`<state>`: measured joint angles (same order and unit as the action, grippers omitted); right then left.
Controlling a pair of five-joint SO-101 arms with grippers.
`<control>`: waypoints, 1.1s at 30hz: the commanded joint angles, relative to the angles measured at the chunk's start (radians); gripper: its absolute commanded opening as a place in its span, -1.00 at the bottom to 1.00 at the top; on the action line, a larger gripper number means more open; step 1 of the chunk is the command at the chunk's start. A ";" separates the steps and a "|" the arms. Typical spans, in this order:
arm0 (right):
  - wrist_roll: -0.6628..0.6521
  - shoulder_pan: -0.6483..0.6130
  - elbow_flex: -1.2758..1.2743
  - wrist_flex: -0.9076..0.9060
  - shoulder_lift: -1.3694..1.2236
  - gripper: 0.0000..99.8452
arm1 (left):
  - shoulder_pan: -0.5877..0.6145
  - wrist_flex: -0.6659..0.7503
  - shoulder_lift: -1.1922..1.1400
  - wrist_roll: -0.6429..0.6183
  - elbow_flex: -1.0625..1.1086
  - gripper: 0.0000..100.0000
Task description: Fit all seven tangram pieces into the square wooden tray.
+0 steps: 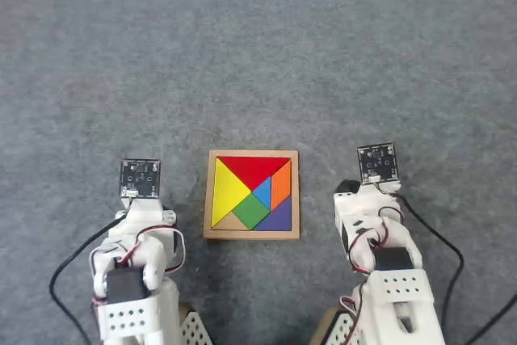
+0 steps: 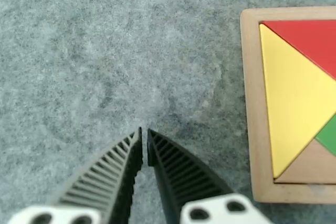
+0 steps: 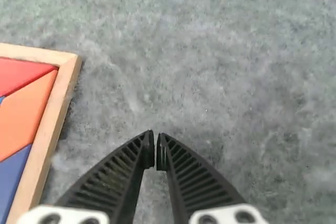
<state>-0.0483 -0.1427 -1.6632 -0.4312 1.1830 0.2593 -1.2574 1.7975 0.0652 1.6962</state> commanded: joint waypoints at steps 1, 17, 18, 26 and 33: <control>-0.008 0.015 -0.017 -0.005 0.021 -0.98 | 0.002 -0.005 0.020 0.006 -0.012 -0.97; -0.008 0.013 -0.017 -0.005 0.021 -0.98 | 0.000 -0.005 0.020 0.006 -0.012 -0.97; -0.008 0.013 -0.017 -0.005 0.021 -0.98 | 0.002 -0.005 0.020 0.006 -0.012 -0.97; -0.003 0.008 -0.018 -0.031 0.030 -0.98 | 0.002 -0.005 0.020 0.006 -0.012 -0.97; -0.003 0.008 -0.018 -0.028 0.030 -0.98 | 0.002 -0.005 0.020 0.006 -0.012 -0.97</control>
<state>-0.0483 -0.1427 -1.6632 -0.4542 1.1937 0.2593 -1.2574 1.7975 0.0652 1.6962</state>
